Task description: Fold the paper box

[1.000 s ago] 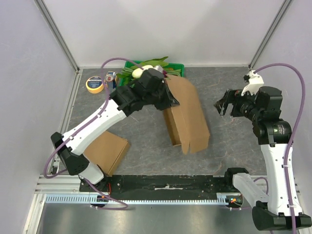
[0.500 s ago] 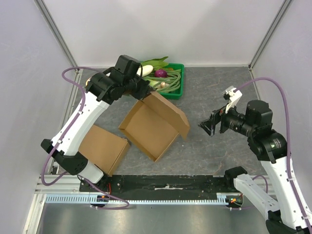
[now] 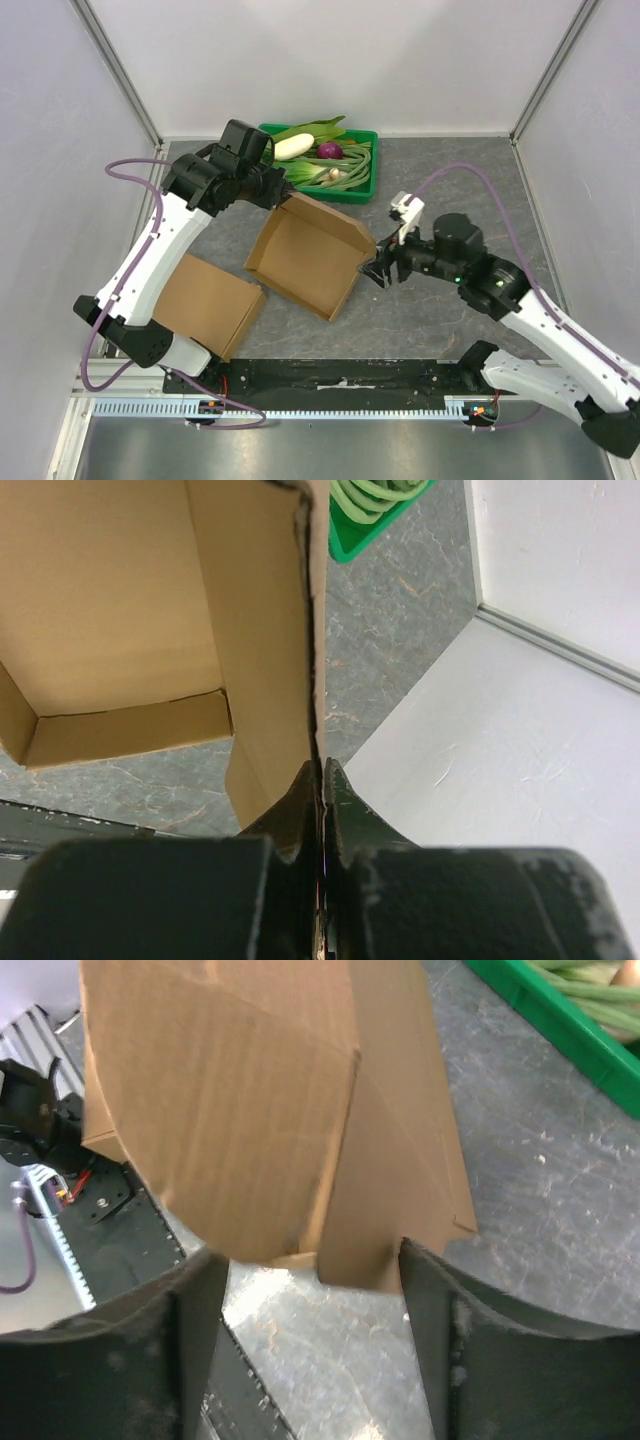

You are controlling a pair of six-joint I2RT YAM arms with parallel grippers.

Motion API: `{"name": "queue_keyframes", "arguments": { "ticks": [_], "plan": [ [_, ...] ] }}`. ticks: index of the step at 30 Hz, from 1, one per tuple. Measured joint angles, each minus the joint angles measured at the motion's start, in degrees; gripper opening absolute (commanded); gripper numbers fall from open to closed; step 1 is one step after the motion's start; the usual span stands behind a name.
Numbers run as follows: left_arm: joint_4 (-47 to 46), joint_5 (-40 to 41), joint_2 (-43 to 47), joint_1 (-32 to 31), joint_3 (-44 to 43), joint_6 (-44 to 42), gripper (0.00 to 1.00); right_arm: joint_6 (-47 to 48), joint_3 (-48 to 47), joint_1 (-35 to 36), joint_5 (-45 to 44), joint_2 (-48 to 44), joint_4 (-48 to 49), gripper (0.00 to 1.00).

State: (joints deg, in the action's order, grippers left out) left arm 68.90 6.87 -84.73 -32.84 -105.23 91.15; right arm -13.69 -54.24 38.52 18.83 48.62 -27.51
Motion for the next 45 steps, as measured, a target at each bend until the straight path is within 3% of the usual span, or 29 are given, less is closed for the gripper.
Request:
{"name": "queue_keyframes", "arguments": {
  "ticks": [1,4,5,6,7,11,16,21,23,26,28,33,39,45],
  "plan": [
    [0.02,0.0,0.22,0.09,0.33,0.28,0.02,-0.26,0.52,2.45,-3.13,1.16,2.14,0.51],
    [0.02,0.0,0.48,0.35,0.63,0.63,0.02,-1.01,2.43,8.22,-13.6,4.22,7.58,0.26],
    [0.02,0.15,0.5,0.42,0.63,0.74,0.15,-1.31,3.06,9.03,-16.68,4.74,8.9,0.22],
    [-0.04,0.31,0.55,0.63,0.7,0.85,0.24,-1.44,3.69,9.42,-19.34,4.92,10.03,0.07],
    [-0.24,0.33,0.72,1.05,1.01,0.9,0.33,-1.7,4.37,9.62,-22.49,4.92,10.99,0.0],
    [-1.38,0.61,2.6,1.57,2.78,-0.31,0.93,-1.81,4.83,9.31,-30.77,4.92,12.04,0.0],
    [-11.04,0.98,10.99,2.23,13.16,-11.1,0.96,0.79,3.61,2.93,-28.87,6.03,10.38,0.0],
    [-32.76,-1.9,28.55,2.67,35.36,-39.06,0.98,5.79,-0.48,-9.42,-17.11,10.47,5.92,0.0],
    [-40.61,-4.24,36.15,2.67,44.02,-47.98,0.92,7.67,-1.84,-13.46,-11.56,12.5,4.35,0.0],
    [-51.63,-7.65,42.1,2.67,51.78,-59.23,0.94,10.69,-5.49,-17.88,-2.43,17.51,1.7,0.0],
    [-56.26,-7.5,40.59,2.89,52.92,-64.48,1.0,12.37,-7.8,-19.76,1.79,20.72,0.74,0.0],
    [-59.52,-11.23,26.53,10.05,49.27,-73.09,0.99,15.61,-11.87,-25.16,10.25,26.62,-1.05,0.0],
    [-62.23,-25.38,15.26,19.69,49.46,-82.36,0.96,18.43,-14.82,-30.01,15.32,32.17,-1.95,0.0],
    [-62.2,-37.22,2.49,22.21,42.29,-92.72,0.87,19.56,-16.0,-30.82,17.84,33.24,-2.21,0.0]
  ]
}}
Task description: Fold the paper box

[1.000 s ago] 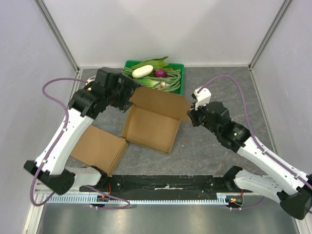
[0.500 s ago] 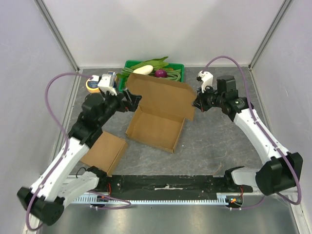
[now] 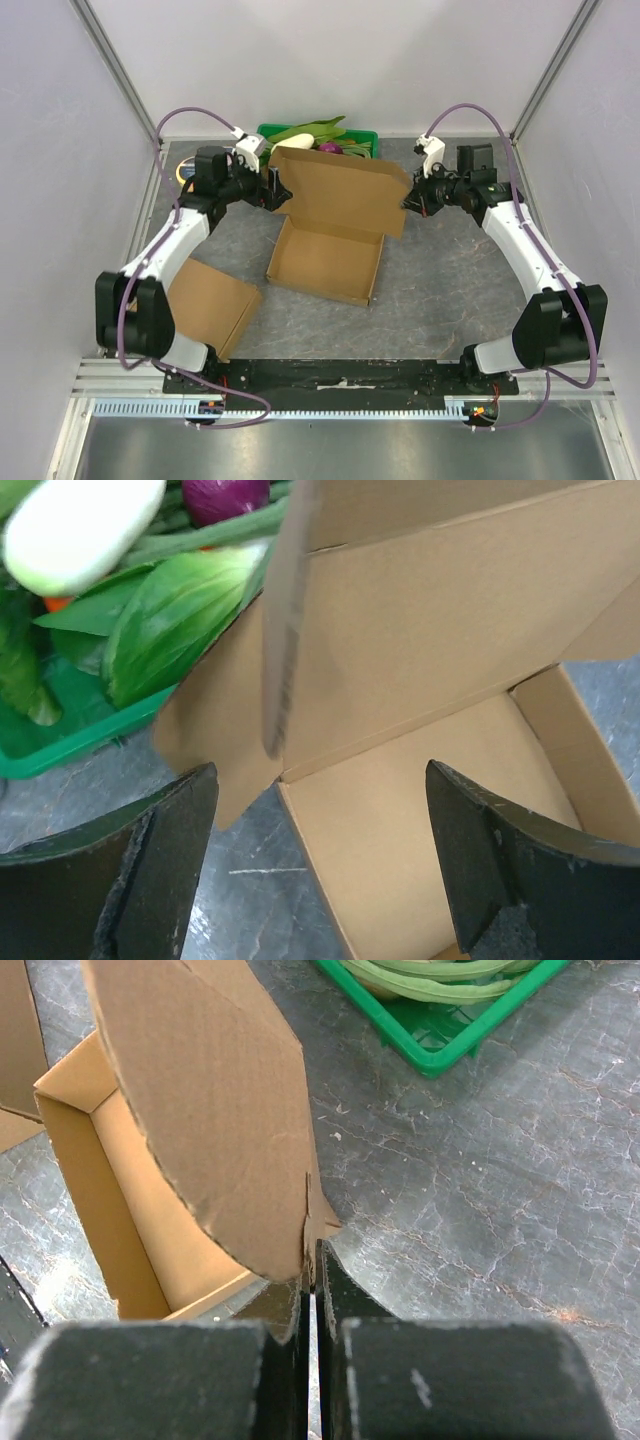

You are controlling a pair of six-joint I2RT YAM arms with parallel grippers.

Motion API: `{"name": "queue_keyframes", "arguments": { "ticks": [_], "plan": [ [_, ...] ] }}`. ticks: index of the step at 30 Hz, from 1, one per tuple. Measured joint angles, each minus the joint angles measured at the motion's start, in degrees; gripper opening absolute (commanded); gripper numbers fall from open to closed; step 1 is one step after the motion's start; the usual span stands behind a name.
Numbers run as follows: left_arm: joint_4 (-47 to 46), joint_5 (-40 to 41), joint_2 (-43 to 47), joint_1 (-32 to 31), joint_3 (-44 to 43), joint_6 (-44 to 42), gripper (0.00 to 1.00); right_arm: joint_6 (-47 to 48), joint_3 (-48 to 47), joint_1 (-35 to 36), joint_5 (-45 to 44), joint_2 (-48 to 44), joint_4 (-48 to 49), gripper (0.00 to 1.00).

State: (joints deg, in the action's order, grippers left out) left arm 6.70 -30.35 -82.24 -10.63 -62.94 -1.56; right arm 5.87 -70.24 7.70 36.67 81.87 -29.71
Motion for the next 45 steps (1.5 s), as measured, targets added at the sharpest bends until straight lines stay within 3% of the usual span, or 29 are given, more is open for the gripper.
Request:
{"name": "queue_keyframes", "arguments": {
  "ticks": [6,11,16,20,21,23,29,33,37,45],
  "plan": [
    [0.48,-2.64,-9.16,1.99,-3.28,-2.56,0.83,0.39,-0.02,0.0,0.13,0.0,-0.15,0.0],
    [-1.07,-2.64,-7.37,3.85,-2.84,-2.62,0.91,0.83,-0.46,0.0,0.17,0.39,-0.48,0.0],
    [-2.19,-5.84,-6.93,6.88,-4.9,-2.58,0.88,1.33,-2.21,-0.31,0.94,2.36,-0.81,0.0],
    [-1.86,-8.24,-12.85,7.91,-10.82,-2.62,0.65,1.46,-2.36,-0.39,1.16,2.64,-0.85,0.0],
    [-1.51,-9.07,-14.23,7.93,-12.04,-2.62,0.55,1.44,-2.4,-0.39,1.2,2.64,-0.87,0.0],
    [-1.14,-10.4,-15.85,7.89,-13.09,-2.58,0.49,1.42,-2.45,-0.39,1.29,2.64,-0.85,0.0],
    [-2.21,-13.35,-16.28,7.67,-12.66,-2.12,0.27,0.15,-2.47,-0.37,1.55,2.64,-0.59,0.0],
    [-5.99,-13.35,-14.53,6.82,-8.55,0.42,0.02,-2.43,-2.56,0.76,-1.64,2.64,0.57,0.0],
    [-8.59,-5.84,-9.22,3.06,-4.13,3.58,0.02,-8.96,-2.58,5.18,-13.22,2.49,4.13,0.0],
    [-16.74,27.98,5.49,-12.31,8.2,15.06,0.02,-29.77,0.52,17.75,-48.57,-2.47,12.07,0.0]
  ]
}}
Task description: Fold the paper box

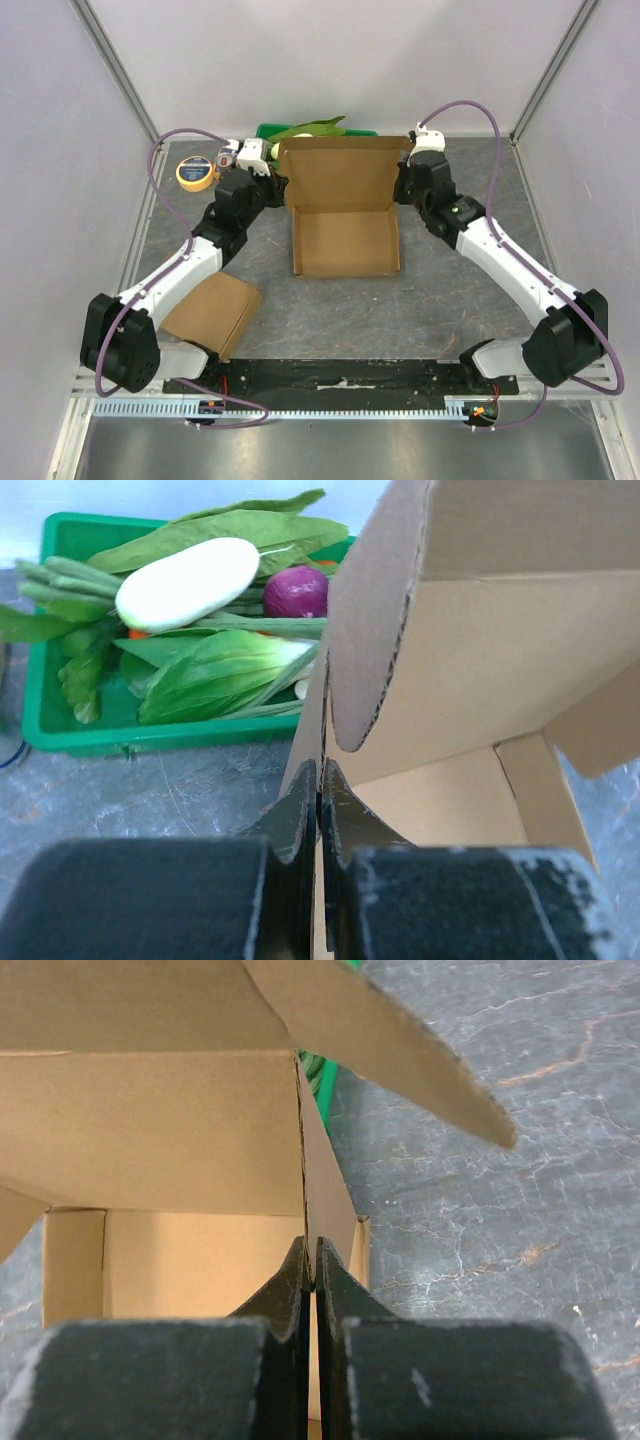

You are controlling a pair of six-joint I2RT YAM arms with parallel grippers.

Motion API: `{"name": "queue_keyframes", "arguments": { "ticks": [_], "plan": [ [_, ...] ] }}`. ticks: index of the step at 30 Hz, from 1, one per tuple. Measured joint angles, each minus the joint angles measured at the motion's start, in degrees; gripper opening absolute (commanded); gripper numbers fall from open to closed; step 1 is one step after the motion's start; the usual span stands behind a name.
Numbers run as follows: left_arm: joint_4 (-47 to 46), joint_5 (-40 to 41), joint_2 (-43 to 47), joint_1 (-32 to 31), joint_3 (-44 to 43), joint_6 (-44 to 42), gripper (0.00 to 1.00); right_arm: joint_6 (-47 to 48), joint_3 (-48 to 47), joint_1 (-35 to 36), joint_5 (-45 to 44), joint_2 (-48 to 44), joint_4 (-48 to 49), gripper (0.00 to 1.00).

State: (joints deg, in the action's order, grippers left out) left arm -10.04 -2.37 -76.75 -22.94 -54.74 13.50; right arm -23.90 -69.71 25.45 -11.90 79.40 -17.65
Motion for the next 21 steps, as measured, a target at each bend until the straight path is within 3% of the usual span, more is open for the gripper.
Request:
{"name": "queue_keyframes", "arguments": {
  "ticks": [4,7,14,21],
  "plan": [
    [-4.07,11.91,0.92,-4.11,3.8,5.55,0.02,-2.32,8.04,6.47,-11.76,-3.21,8.46,0.0],
    [-5.97,16.35,0.07,-5.53,6.67,7.85,0.02,-2.01,15.47,8.98,-15.37,-5.01,14.73,0.0],
    [-14.58,22.58,0.35,-9.46,13.14,10.38,0.02,-0.22,27.63,9.9,-17.14,-9.57,27.52,0.0],
    [-16.92,27.91,2.69,-13.14,17.11,15.47,0.02,1.97,37.94,12.0,-18.6,-14.16,39.67,0.0]
  ]
}}
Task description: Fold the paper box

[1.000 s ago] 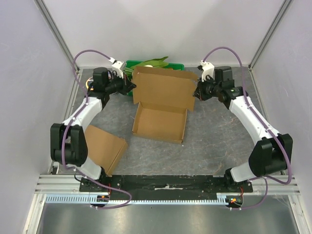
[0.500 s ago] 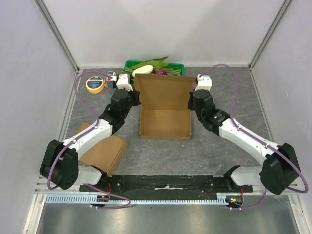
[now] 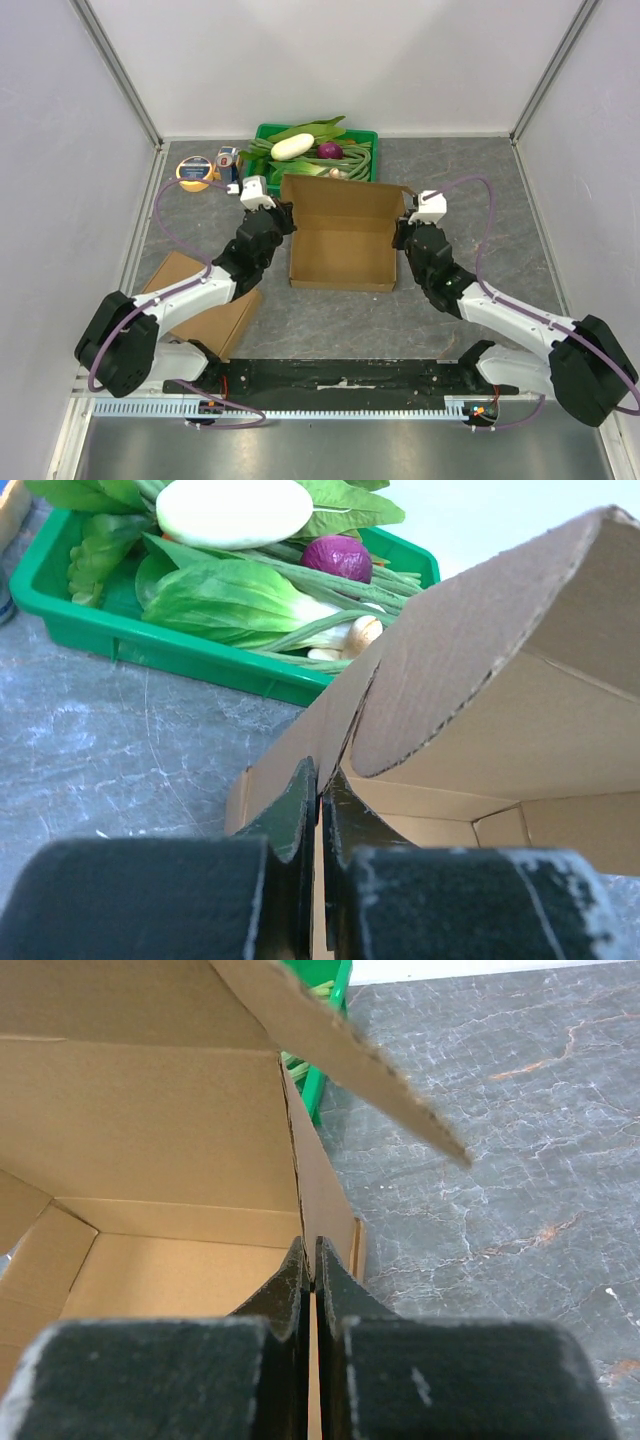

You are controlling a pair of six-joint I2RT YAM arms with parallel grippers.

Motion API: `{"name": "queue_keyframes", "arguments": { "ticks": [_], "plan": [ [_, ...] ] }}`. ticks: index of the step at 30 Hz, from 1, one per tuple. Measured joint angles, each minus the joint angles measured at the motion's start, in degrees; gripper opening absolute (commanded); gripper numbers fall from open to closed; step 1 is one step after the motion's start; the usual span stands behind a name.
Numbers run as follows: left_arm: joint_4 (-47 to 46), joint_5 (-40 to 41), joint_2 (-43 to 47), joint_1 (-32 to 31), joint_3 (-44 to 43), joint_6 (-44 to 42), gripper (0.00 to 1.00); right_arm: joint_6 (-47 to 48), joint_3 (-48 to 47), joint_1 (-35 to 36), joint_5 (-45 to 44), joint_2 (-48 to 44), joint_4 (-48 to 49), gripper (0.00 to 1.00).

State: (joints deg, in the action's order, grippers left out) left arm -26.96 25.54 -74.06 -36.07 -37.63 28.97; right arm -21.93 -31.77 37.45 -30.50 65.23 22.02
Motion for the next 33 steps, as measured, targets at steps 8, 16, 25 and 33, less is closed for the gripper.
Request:
{"name": "queue_keyframes", "arguments": {
  "ticks": [8,16,25,33],
  "plan": [
    [-0.48,4.07,0.42,-3.67,1.49,6.23,0.02,1.66,5.51,2.6,-3.15,-2.29,6.86,0.0],
    [-6.93,4.2,0.52,-5.35,7.21,8.57,0.02,3.04,11.17,5.22,-5.64,-5.44,11.61,0.0],
    [-13.49,2.73,2.73,-7.1,16.06,8.68,0.02,0.26,16.35,7.13,-5.18,-10.34,12.0,0.4],
    [-12.2,2.36,5.38,-8.0,18.99,8.61,0.02,-16.94,1.55,8.09,5.2,-21.77,-33.94,0.79]
  ]
}}
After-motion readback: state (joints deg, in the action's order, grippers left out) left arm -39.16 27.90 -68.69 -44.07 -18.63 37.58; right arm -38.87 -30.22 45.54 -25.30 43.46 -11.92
